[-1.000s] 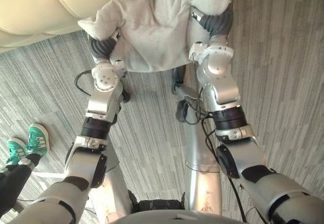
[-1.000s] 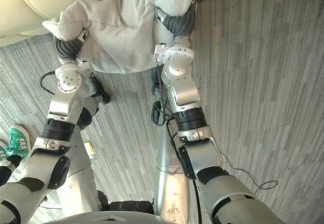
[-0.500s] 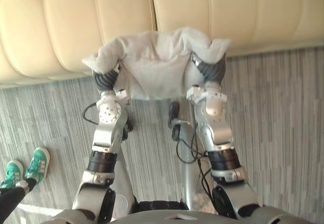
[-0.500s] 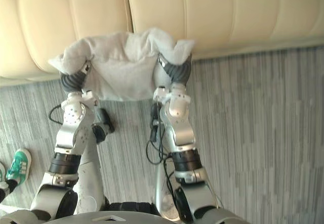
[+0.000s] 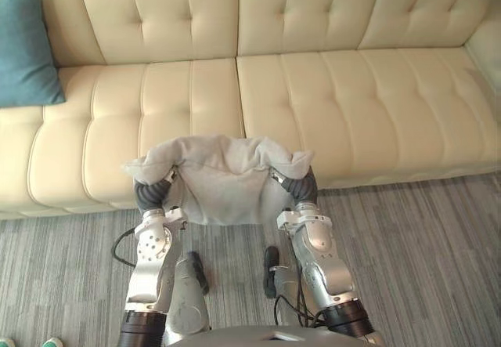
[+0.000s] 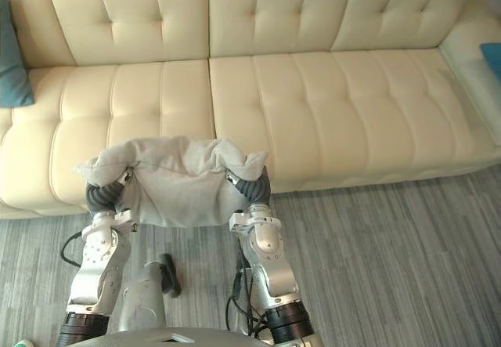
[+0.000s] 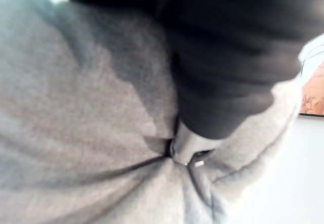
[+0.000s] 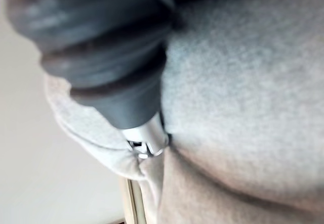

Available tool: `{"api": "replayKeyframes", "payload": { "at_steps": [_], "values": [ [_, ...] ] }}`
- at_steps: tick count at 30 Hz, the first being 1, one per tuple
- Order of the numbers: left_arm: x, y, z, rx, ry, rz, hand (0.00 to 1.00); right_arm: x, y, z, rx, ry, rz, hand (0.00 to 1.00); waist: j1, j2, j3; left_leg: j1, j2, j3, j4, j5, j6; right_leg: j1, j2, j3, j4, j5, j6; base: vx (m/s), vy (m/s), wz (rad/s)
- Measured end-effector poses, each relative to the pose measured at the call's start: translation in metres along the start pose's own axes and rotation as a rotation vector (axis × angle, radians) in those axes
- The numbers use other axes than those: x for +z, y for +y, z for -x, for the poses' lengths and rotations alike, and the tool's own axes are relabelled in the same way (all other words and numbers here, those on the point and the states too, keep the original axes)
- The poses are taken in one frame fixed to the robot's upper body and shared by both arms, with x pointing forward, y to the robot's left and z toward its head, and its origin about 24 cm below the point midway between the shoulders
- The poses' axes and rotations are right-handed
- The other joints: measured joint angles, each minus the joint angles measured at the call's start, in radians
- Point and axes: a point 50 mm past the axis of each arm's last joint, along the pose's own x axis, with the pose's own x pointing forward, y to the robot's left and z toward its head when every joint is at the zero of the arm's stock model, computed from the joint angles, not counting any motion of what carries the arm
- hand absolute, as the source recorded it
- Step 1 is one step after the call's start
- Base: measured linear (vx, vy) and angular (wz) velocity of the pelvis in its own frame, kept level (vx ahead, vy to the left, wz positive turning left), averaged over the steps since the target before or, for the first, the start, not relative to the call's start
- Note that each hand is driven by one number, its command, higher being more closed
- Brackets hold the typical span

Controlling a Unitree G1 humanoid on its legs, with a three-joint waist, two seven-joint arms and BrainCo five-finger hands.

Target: Pick up cushions and gather them together orderly.

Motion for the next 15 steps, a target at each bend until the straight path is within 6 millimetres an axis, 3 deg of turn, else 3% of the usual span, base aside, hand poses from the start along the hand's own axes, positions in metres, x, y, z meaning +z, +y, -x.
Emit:
{"api": "replayKeyframes", "payload": {
  "at_steps": [4, 8, 11, 15],
  "values": [
    [-0.003, 0.003, 0.001, -0.008, 0.011, -0.009, 1.00, -0.010, -0.002, 0.000, 0.004, 0.042, 0.019, 1.00, -0.005, -0.007, -0.004, 0.044, -0.036, -0.051, -0.030, -0.023, -0.001, 0.055, -0.010, -0.002, -0.037, 0.001, -0.006, -0.03, 0.054, -0.01],
    [-0.011, 0.012, 0.008, 0.001, 0.045, -0.034, 1.00, -0.017, -0.002, 0.001, 0.016, 0.073, 0.031, 1.00, 0.000, -0.033, -0.072, 0.104, -0.094, -0.086, -0.186, 0.023, -0.007, 0.163, -0.006, -0.006, -0.261, 0.067, -0.060, 0.03, 0.033, -0.02],
    [-0.016, 0.017, 0.013, 0.001, 0.070, -0.045, 1.00, -0.018, -0.003, 0.002, 0.020, 0.078, 0.035, 1.00, -0.001, -0.042, -0.093, 0.144, -0.108, -0.092, -0.215, 0.038, -0.013, 0.205, -0.009, -0.004, -0.287, 0.102, -0.047, 0.08, -0.004, 0.14],
    [-0.021, 0.018, 0.018, -0.014, 0.091, -0.046, 1.00, -0.017, -0.009, 0.001, 0.022, 0.074, 0.036, 1.00, -0.006, -0.029, -0.138, 0.150, -0.109, -0.115, -0.217, 0.049, -0.013, 0.225, -0.003, -0.005, -0.313, 0.119, -0.016, 0.09, -0.014, 0.01]
  ]
}}
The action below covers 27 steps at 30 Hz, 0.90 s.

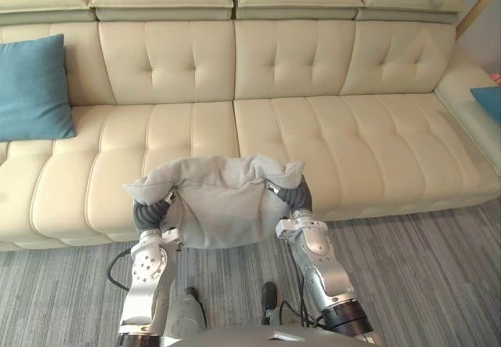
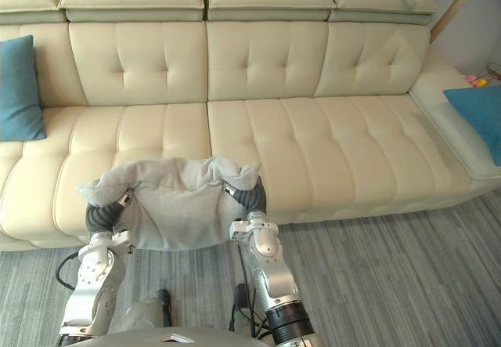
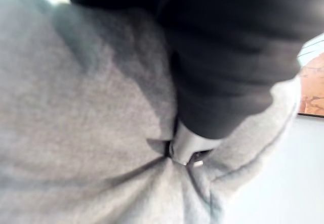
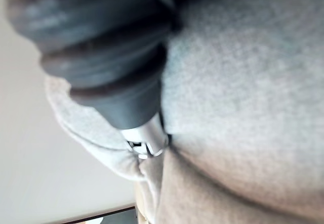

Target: Pick up cushions and gather them together orderly.

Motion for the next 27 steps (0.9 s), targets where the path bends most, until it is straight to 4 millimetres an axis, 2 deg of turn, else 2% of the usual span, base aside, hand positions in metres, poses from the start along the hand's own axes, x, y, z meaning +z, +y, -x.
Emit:
{"api": "replayKeyframes", "payload": {
  "at_steps": [6, 8, 13, 15, 17, 19, 21, 22, 23, 24, 25, 26, 27],
  "values": [
    [-0.002, -0.004, 0.002, -0.033, 0.007, 0.000, 1.00, 0.000, -0.006, 0.000, -0.022, 0.000, -0.001, 1.00, -0.009, 0.003, -0.016, 0.028, -0.011, -0.002, -0.025, 0.000, 0.000, 0.020, -0.003, 0.006, -0.015, 0.002, 0.003, 0.02, -0.002, -0.04],
    [-0.004, -0.004, 0.004, -0.034, 0.018, -0.003, 1.00, -0.002, -0.007, 0.002, -0.026, 0.010, -0.002, 1.00, -0.011, 0.003, -0.021, 0.051, -0.013, -0.001, -0.041, 0.000, 0.000, 0.037, -0.004, 0.008, -0.015, -0.010, -0.008, 0.00, 0.000, 0.00],
    [-0.009, -0.001, 0.009, -0.033, 0.041, -0.012, 1.00, -0.003, -0.008, 0.003, -0.025, 0.015, -0.002, 1.00, -0.006, 0.006, -0.037, 0.045, -0.016, 0.005, -0.041, 0.000, -0.001, 0.004, -0.009, 0.013, 0.021, -0.037, -0.007, -0.02, 0.006, -0.03],
    [-0.010, -0.002, 0.009, -0.038, 0.044, -0.009, 1.00, -0.005, -0.010, 0.003, -0.036, 0.022, 0.000, 1.00, -0.006, 0.006, -0.037, 0.019, -0.017, 0.005, 0.003, -0.022, 0.006, -0.059, -0.027, 0.018, 0.139, -0.083, -0.010, -0.04, 0.067, -0.05],
    [-0.011, -0.004, 0.010, -0.042, 0.051, -0.002, 1.00, -0.008, -0.013, 0.003, -0.046, 0.034, 0.005, 1.00, -0.013, 0.009, -0.032, 0.015, -0.019, 0.003, 0.028, -0.047, 0.017, -0.091, -0.038, 0.010, 0.230, -0.092, -0.003, -0.05, 0.085, 0.00],
    [-0.010, -0.005, 0.010, -0.044, 0.048, -0.001, 1.00, -0.009, -0.013, 0.003, -0.046, 0.038, 0.006, 1.00, -0.026, 0.016, -0.018, 0.016, -0.021, 0.000, 0.062, -0.078, 0.029, -0.157, -0.054, 0.011, 0.399, -0.096, -0.011, -0.10, 0.122, 0.07],
    [-0.009, -0.006, 0.008, -0.050, 0.041, -0.007, 1.00, -0.008, -0.012, 0.001, -0.043, 0.032, 0.005, 1.00, -0.030, 0.019, 0.009, 0.029, -0.026, -0.007, 0.078, -0.092, 0.046, -0.196, -0.060, 0.042, 0.512, -0.078, -0.037, -0.10, 0.101, 0.17],
    [-0.008, -0.005, 0.007, -0.053, 0.036, -0.012, 1.00, -0.007, -0.012, 0.001, -0.042, 0.032, 0.006, 1.00, -0.038, 0.037, 0.026, 0.029, -0.027, -0.027, 0.076, -0.093, 0.054, -0.225, -0.056, 0.050, 0.550, -0.103, -0.065, -0.04, 0.037, 0.30],
    [-0.007, -0.005, 0.006, -0.056, 0.031, -0.018, 1.00, -0.007, -0.012, 0.000, -0.040, 0.029, 0.006, 1.00, -0.040, 0.035, 0.027, 0.026, -0.027, -0.037, 0.072, -0.090, 0.059, -0.231, -0.050, 0.053, 0.546, -0.142, -0.057, -0.01, -0.010, 0.45],
    [-0.002, -0.005, 0.002, -0.067, 0.008, -0.034, 1.00, -0.002, -0.009, -0.006, -0.029, 0.012, 0.008, 1.00, -0.037, 0.029, 0.033, 0.010, -0.028, -0.053, 0.050, -0.081, 0.073, -0.244, -0.028, 0.043, 0.457, -0.175, -0.045, -0.01, -0.050, 0.36],
    [0.000, -0.005, 0.000, -0.071, -0.001, -0.040, 1.00, -0.001, -0.008, -0.009, -0.025, 0.007, 0.009, 1.00, -0.037, 0.026, 0.038, 0.009, -0.028, -0.055, 0.033, -0.078, 0.078, -0.243, -0.021, 0.037, 0.412, -0.175, -0.043, 0.04, -0.094, 0.37],
    [0.004, -0.004, -0.003, -0.080, -0.019, -0.056, 1.00, 0.003, -0.006, -0.016, -0.018, -0.005, 0.009, 1.00, -0.041, 0.011, 0.043, 0.022, -0.046, -0.067, -0.041, -0.071, 0.075, -0.241, -0.012, 0.039, 0.290, -0.166, -0.036, 0.16, -0.084, 0.52],
    [0.010, -0.007, -0.008, -0.093, -0.048, -0.060, 1.00, 0.010, -0.005, -0.018, -0.014, -0.035, 0.004, 1.00, -0.058, -0.027, 0.041, 0.004, -0.099, -0.093, 0.045, -0.072, 0.082, -0.228, -0.043, 0.078, 0.184, -0.175, -0.015, 0.20, -0.077, 0.58]
  ]
}}
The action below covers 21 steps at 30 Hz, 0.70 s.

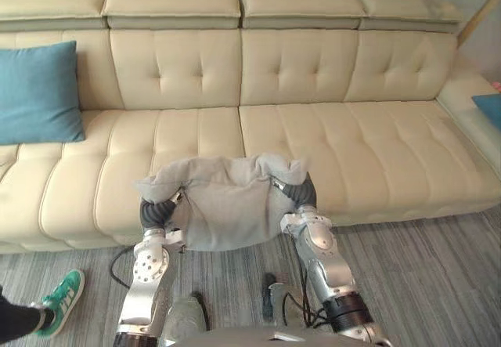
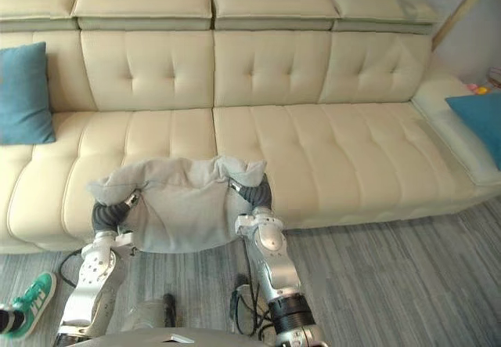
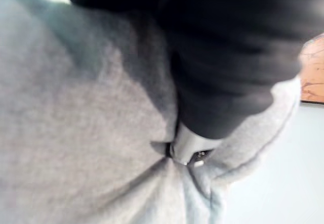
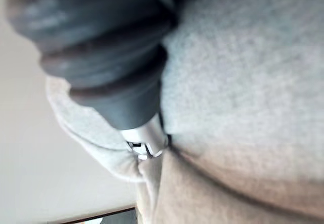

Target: Pick up cushions and gather them together orderly.

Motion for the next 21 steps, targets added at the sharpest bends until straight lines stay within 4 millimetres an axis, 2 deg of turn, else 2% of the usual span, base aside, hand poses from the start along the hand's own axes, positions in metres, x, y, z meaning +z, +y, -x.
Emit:
{"api": "replayKeyframes", "payload": {
  "at_steps": [1, 2, 3, 4, 6, 7, 8, 9, 11, 13, 14, 15, 17, 18, 19, 20, 21],
  "values": [
    [0.002, -0.006, -0.002, -0.007, -0.010, 0.025, 1.00, 0.008, -0.003, -0.002, 0.006, -0.037, 0.016, 1.00, -0.005, 0.042, 0.017, 0.020, 0.018, -0.044, 0.024, -0.064, -0.073, 0.005, 0.019, 0.005, 0.014, 0.065, 0.048, 0.18, -0.041, 0.55],
    [0.001, -0.008, -0.005, -0.012, -0.007, 0.028, 1.00, 0.008, -0.004, -0.003, 0.001, -0.036, 0.013, 1.00, -0.005, 0.041, 0.036, 0.027, 0.011, -0.045, 0.044, -0.070, -0.068, 0.004, 0.008, 0.012, 0.042, 0.089, 0.044, 0.12, -0.089, 0.36],
    [-0.005, -0.010, -0.005, -0.012, 0.020, 0.030, 1.00, 0.005, -0.007, -0.001, -0.004, -0.016, 0.024, 1.00, -0.019, 0.056, 0.038, 0.041, 0.014, -0.061, 0.037, -0.079, -0.080, -0.001, 0.022, 0.016, 0.086, 0.106, 0.026, 0.16, -0.119, 0.34],
    [-0.008, -0.011, -0.002, -0.017, 0.033, 0.035, 1.00, 0.002, -0.011, 0.003, -0.010, -0.004, 0.033, 1.00, -0.021, 0.077, 0.028, 0.043, 0.046, -0.081, 0.027, -0.090, -0.100, -0.002, 0.044, -0.005, 0.104, 0.077, 0.020, 0.20, -0.152, 0.29],
    [-0.008, -0.013, -0.002, -0.024, 0.035, 0.040, 1.00, 0.002, -0.012, 0.004, -0.011, -0.005, 0.035, 1.00, -0.023, 0.089, 0.017, 0.045, 0.082, -0.099, -0.001, -0.092, -0.124, 0.004, 0.075, -0.041, 0.104, 0.052, -0.001, 0.24, -0.193, 0.20],
    [-0.009, -0.014, -0.001, -0.025, 0.039, 0.042, 1.00, 0.003, -0.012, 0.005, -0.011, -0.011, 0.035, 1.00, -0.027, 0.094, 0.001, 0.053, 0.102, -0.115, -0.042, -0.076, -0.134, 0.005, 0.089, -0.067, 0.099, 0.035, -0.015, 0.40, -0.263, 0.45],
    [-0.010, -0.018, 0.001, -0.030, 0.050, 0.066, 1.00, 0.009, -0.014, 0.008, -0.008, -0.034, 0.039, 1.00, -0.034, 0.102, -0.007, 0.061, 0.122, -0.129, -0.048, -0.042, -0.158, 0.020, 0.098, -0.112, 0.106, 0.027, -0.034, 0.30, -0.179, 0.49],
    [-0.011, -0.019, 0.002, -0.030, 0.055, 0.075, 1.00, 0.011, -0.015, 0.009, -0.007, -0.041, 0.043, 1.00, -0.034, 0.102, -0.007, 0.054, 0.130, -0.128, -0.031, -0.032, -0.160, 0.028, 0.102, -0.123, 0.108, 0.021, -0.039, 0.39, -0.212, 0.60],
    [-0.016, -0.022, 0.007, -0.019, 0.085, 0.111, 1.00, 0.019, -0.016, 0.015, 0.000, -0.077, 0.047, 1.00, -0.028, 0.105, -0.009, -0.009, 0.168, -0.098, 0.140, -0.003, -0.143, 0.081, 0.117, -0.173, 0.097, 0.006, -0.060, 0.30, -0.183, 0.42],
    [-0.017, -0.023, 0.009, -0.017, 0.093, 0.130, 1.00, 0.027, -0.016, 0.018, 0.009, -0.110, 0.048, 1.00, -0.014, 0.104, -0.009, -0.064, 0.195, -0.034, 0.282, 0.052, -0.119, 0.140, 0.111, -0.181, 0.058, 0.002, -0.067, 0.23, -0.073, 0.20],
    [-0.016, -0.025, 0.009, -0.018, 0.092, 0.141, 1.00, 0.031, -0.015, 0.019, 0.011, -0.128, 0.046, 1.00, -0.002, 0.108, -0.012, -0.085, 0.197, -0.010, 0.314, 0.039, -0.117, 0.162, 0.102, -0.179, 0.038, 0.001, -0.068, 0.22, -0.002, 0.04],
    [-0.013, -0.029, 0.010, -0.018, 0.082, 0.165, 1.00, 0.035, -0.015, 0.020, 0.013, -0.153, 0.042, 1.00, 0.006, 0.125, -0.023, -0.107, 0.197, 0.017, 0.296, 0.017, -0.105, 0.171, 0.093, -0.180, 0.027, 0.001, -0.068, 0.17, 0.067, 0.01],
    [-0.012, -0.030, 0.009, -0.017, 0.072, 0.174, 1.00, 0.035, -0.015, 0.019, 0.010, -0.157, 0.040, 1.00, 0.011, 0.138, -0.031, -0.123, 0.193, 0.037, 0.229, 0.000, -0.093, 0.180, 0.083, -0.179, 0.018, 0.001, -0.068, 0.11, 0.121, 0.05],
    [-0.011, -0.029, 0.009, -0.016, 0.069, 0.180, 1.00, 0.032, -0.016, 0.020, 0.006, -0.146, 0.041, 1.00, 0.017, 0.139, -0.032, -0.120, 0.178, 0.039, 0.107, 0.016, -0.090, 0.188, 0.071, -0.179, 0.020, 0.002, -0.066, 0.08, 0.185, 0.00],
    [-0.010, -0.029, 0.009, -0.016, 0.066, 0.182, 1.00, 0.031, -0.017, 0.020, 0.003, -0.139, 0.043, 1.00, 0.022, 0.149, -0.035, -0.095, 0.172, 0.037, -0.006, 0.112, -0.088, 0.191, 0.073, -0.175, 0.023, -0.005, -0.046, 0.09, 0.257, -0.09],
    [-0.009, -0.027, 0.008, -0.016, 0.055, 0.174, 1.00, 0.028, -0.015, 0.020, -0.002, -0.127, 0.028, 1.00, 0.030, 0.138, -0.036, -0.082, 0.162, 0.041, -0.031, 0.133, -0.104, 0.196, 0.069, -0.150, 0.030, -0.029, -0.005, 0.08, 0.248, -0.05],
    [-0.010, -0.024, 0.008, -0.015, 0.054, 0.156, 1.00, 0.021, -0.013, 0.023, -0.015, -0.100, 0.004, 1.00, 0.029, 0.115, -0.043, -0.075, 0.130, 0.044, -0.042, 0.138, -0.096, 0.193, 0.042, -0.137, 0.030, -0.027, -0.006, 0.06, 0.208, 0.02]
  ]
}}
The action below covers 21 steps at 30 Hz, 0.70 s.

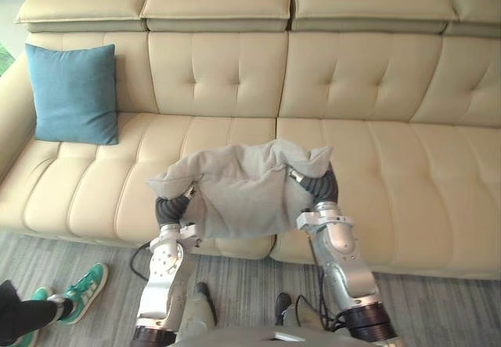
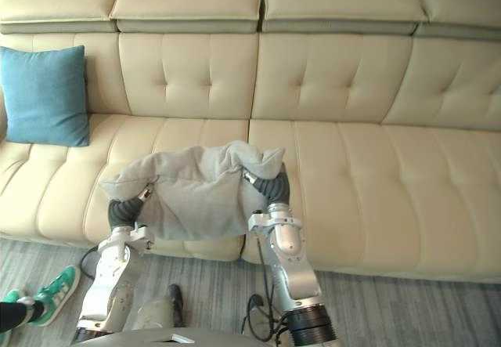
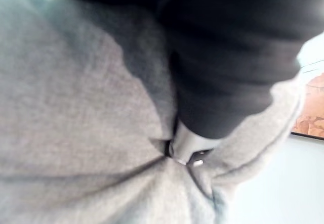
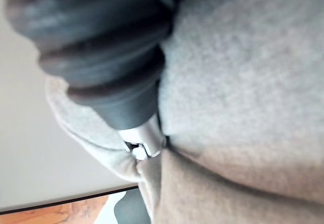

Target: Pick up cushions and gather them together orderly.

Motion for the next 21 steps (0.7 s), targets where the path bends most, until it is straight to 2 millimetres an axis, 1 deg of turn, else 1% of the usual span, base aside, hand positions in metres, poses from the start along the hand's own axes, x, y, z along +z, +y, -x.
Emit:
{"api": "replayKeyframes", "payload": {
  "at_steps": [2, 5, 6, 9, 10, 11, 13, 15, 17, 18, 19, 20, 21],
  "values": [
    [0.000, 0.004, 0.000, 0.000, -0.001, -0.019, 1.00, -0.007, 0.002, 0.002, -0.011, 0.028, -0.020, 1.00, -0.001, -0.011, -0.003, 0.006, -0.025, 0.008, -0.008, 0.001, 0.010, -0.002, -0.019, 0.028, -0.007, 0.002, 0.000, 0.00, 0.164, 0.07],
    [0.000, 0.009, 0.000, 0.006, -0.003, -0.038, 1.00, -0.016, 0.004, 0.002, -0.014, 0.064, -0.027, 1.00, 0.005, -0.019, -0.003, 0.015, -0.041, 0.029, -0.035, 0.007, 0.024, -0.002, -0.024, 0.073, -0.050, 0.019, -0.005, -0.07, 0.119, -0.24],
    [0.000, 0.010, 0.000, 0.007, -0.002, -0.042, 1.00, -0.018, 0.004, 0.003, -0.014, 0.073, -0.025, 1.00, 0.006, -0.024, -0.001, 0.014, -0.041, 0.048, -0.038, 0.008, 0.024, -0.009, -0.023, 0.094, -0.068, 0.032, 0.005, -0.08, 0.039, -0.39],
    [-0.003, 0.012, 0.003, 0.010, 0.011, -0.045, 1.00, -0.020, 0.004, 0.003, -0.015, 0.084, -0.022, 1.00, -0.006, -0.038, 0.000, 0.014, -0.032, 0.079, -0.038, 0.007, 0.024, -0.029, -0.016, 0.125, -0.086, 0.044, 0.003, -0.09, 0.007, -0.40],
    [-0.003, 0.011, 0.003, 0.008, 0.014, -0.046, 1.00, -0.020, 0.004, 0.002, -0.014, 0.083, -0.021, 1.00, -0.014, -0.045, 0.002, 0.013, -0.028, 0.087, -0.036, 0.006, 0.025, -0.032, -0.010, 0.141, -0.095, 0.054, 0.004, -0.05, -0.005, -0.40],
    [-0.004, 0.011, 0.004, 0.006, 0.015, -0.046, 1.00, -0.019, 0.004, 0.001, -0.012, 0.079, -0.021, 1.00, -0.021, -0.057, 0.000, 0.013, -0.020, 0.102, -0.033, 0.004, 0.025, -0.032, -0.004, 0.152, -0.114, 0.070, 0.003, -0.03, -0.002, -0.36],
    [-0.003, 0.011, 0.003, 0.005, 0.014, -0.046, 1.00, -0.017, 0.005, -0.001, -0.007, 0.069, -0.020, 1.00, -0.027, -0.064, 0.000, 0.013, -0.015, 0.111, -0.031, 0.002, 0.025, -0.029, 0.001, 0.169, -0.129, 0.092, 0.007, -0.02, 0.002, -0.28],
    [-0.002, 0.010, 0.002, 0.002, 0.009, -0.047, 1.00, -0.011, 0.008, -0.008, 0.007, 0.040, -0.017, 1.00, -0.032, -0.066, 0.000, 0.010, -0.013, 0.123, -0.026, 0.001, 0.026, -0.031, 0.003, 0.185, -0.143, 0.113, 0.018, -0.02, 0.008, -0.22],
    [0.001, 0.007, -0.001, -0.005, -0.010, -0.060, 1.00, -0.006, 0.011, -0.015, 0.019, 0.019, -0.011, 1.00, -0.029, -0.066, 0.000, 0.008, -0.010, 0.133, -0.025, 0.001, 0.026, -0.034, 0.005, 0.201, -0.153, 0.122, 0.016, -0.03, 0.008, -0.16],
    [0.005, 0.005, -0.006, -0.013, -0.028, -0.067, 1.00, -0.002, 0.013, -0.021, 0.029, 0.001, -0.007, 1.00, -0.029, -0.066, 0.000, 0.006, -0.010, 0.136, -0.027, 0.001, 0.026, -0.035, 0.006, 0.206, -0.165, 0.129, 0.013, -0.06, 0.005, -0.17],
    [0.011, 0.004, -0.015, -0.023, -0.056, -0.094, 1.00, 0.003, 0.018, -0.030, 0.044, -0.018, -0.005, 1.00, -0.029, -0.066, 0.001, 0.003, -0.008, 0.139, -0.029, 0.003, 0.026, -0.037, 0.009, 0.213, -0.177, 0.141, 0.010, -0.07, 0.001, -0.15],
    [0.015, 0.003, -0.021, -0.028, -0.071, -0.110, 1.00, 0.006, 0.020, -0.035, 0.050, -0.030, -0.004, 1.00, -0.029, -0.066, 0.001, -0.003, -0.006, 0.141, -0.029, 0.005, 0.026, -0.042, 0.010, 0.217, -0.181, 0.145, 0.007, -0.09, -0.007, -0.19],
    [0.023, 0.002, -0.031, -0.028, -0.106, -0.141, 1.00, 0.013, 0.026, -0.043, 0.066, -0.056, -0.004, 1.00, -0.026, -0.066, 0.001, -0.016, -0.003, 0.147, -0.031, 0.009, 0.024, -0.059, 0.014, 0.228, -0.186, 0.152, 0.002, -0.07, -0.015, -0.17]
  ]
}}
